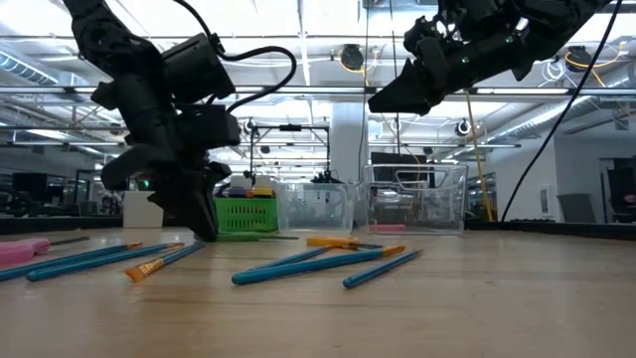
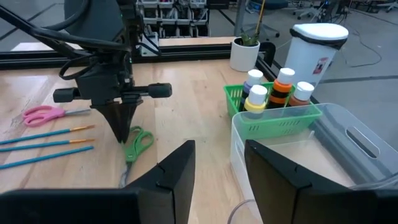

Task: Pick & Place Paint Supplies
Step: Put the green scissors into the transparent bin

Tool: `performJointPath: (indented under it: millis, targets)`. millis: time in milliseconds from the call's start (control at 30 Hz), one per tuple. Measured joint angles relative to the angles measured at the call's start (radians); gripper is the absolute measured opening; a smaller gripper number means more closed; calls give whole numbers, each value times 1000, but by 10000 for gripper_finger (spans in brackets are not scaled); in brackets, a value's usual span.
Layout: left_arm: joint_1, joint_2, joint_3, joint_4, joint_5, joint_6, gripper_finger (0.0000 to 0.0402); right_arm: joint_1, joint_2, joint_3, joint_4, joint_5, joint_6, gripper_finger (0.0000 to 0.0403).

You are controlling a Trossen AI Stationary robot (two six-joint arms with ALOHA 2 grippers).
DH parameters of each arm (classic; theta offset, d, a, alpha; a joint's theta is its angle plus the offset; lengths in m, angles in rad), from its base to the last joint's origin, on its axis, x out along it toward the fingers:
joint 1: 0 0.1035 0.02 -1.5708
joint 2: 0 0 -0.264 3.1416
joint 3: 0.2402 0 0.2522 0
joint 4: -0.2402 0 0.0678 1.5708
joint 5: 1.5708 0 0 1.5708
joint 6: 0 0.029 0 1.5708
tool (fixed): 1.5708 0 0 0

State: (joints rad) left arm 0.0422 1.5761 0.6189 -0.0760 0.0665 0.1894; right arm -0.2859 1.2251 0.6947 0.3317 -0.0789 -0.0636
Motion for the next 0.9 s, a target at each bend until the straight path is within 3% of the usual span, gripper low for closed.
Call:
performJointPath:
  millis: [133, 367, 633, 900]
  targets:
    - [0, 0, -1, -4, 4, -56, 30, 0, 0, 0, 0, 0, 35, 130]
    - [-8, -19, -3, -2, -11, -83, 8, 0, 0, 0, 0, -1, 52, 130]
    - [-52, -163, 21, 26, -113, -92, 4, 0, 0, 0, 0, -1, 52, 130]
    - [-129, -274, 52, 248, -310, 37, 4, 22, 0, 1, -2, -2, 140, 130]
